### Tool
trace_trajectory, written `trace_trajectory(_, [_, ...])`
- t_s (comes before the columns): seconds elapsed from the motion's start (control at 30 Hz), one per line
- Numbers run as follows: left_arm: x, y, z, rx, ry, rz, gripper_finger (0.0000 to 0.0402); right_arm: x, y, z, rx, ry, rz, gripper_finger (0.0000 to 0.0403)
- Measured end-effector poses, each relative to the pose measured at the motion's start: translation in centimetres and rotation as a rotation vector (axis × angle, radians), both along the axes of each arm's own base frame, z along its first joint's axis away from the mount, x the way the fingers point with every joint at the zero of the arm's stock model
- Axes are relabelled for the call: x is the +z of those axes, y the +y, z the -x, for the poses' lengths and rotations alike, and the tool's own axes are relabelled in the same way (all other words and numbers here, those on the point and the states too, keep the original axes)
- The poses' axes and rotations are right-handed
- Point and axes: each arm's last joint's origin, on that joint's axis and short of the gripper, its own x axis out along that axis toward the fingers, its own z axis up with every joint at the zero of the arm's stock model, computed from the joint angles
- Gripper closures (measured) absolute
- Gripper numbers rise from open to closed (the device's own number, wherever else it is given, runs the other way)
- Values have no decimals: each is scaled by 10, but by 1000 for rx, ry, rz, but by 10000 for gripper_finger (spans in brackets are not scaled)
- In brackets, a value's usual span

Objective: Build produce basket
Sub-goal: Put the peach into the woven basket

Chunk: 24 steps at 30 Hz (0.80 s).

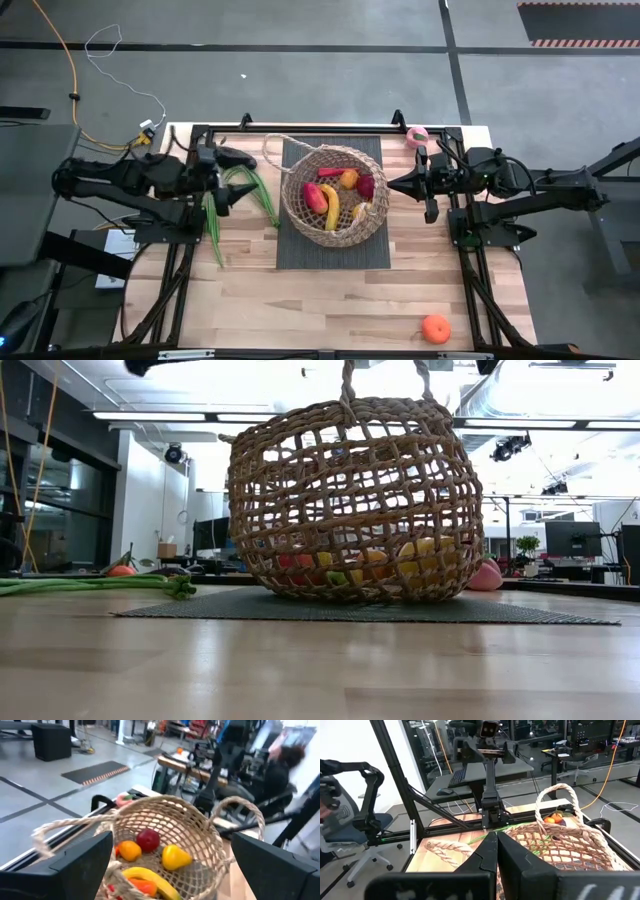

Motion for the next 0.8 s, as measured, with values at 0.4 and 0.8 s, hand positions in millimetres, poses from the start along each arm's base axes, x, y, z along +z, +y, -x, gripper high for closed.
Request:
trace_trajectory(0.4, [-6,-3,9,-127,-3,-33,24,0,-1,0,-49,2,-16,403])
trace_trajectory(0.8, [-3,-2,13,-25,23,-155,375,0,-1,0,-48,2,3,403])
